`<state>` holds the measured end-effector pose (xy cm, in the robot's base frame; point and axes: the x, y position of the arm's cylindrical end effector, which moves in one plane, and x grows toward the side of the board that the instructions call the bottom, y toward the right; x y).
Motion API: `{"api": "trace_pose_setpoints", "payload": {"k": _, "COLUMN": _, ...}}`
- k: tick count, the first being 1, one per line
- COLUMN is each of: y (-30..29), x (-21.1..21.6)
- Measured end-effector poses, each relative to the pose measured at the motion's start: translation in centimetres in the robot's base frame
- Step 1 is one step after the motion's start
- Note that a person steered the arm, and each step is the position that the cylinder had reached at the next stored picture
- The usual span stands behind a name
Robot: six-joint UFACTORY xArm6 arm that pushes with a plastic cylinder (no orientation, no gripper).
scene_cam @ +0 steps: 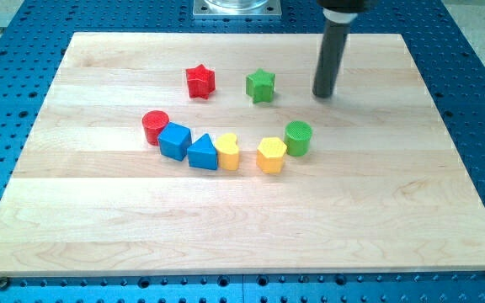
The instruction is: Slide the hexagon to the bottom left of the green circle
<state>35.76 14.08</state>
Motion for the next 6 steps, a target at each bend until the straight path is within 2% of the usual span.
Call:
{"api": "trace_pose_setpoints", "payload": {"k": 1, "y": 0.1, "x": 5.2}}
{"api": "trace_pose_setpoints", "payload": {"k": 2, "y": -1.3, "x": 12.3}}
{"api": "trace_pose_setpoints", "payload": {"k": 3, "y": -1.7, "x": 17.1}}
{"api": "trace_pose_setpoints", "payload": {"k": 4, "y": -5.2, "x": 18.7}}
{"api": "trace_pose_setpoints", "payload": {"k": 5, "y": -8.4, "x": 16.3}}
{"api": "trace_pose_setpoints", "payload": {"k": 6, "y": -8.9, "x": 14.6}}
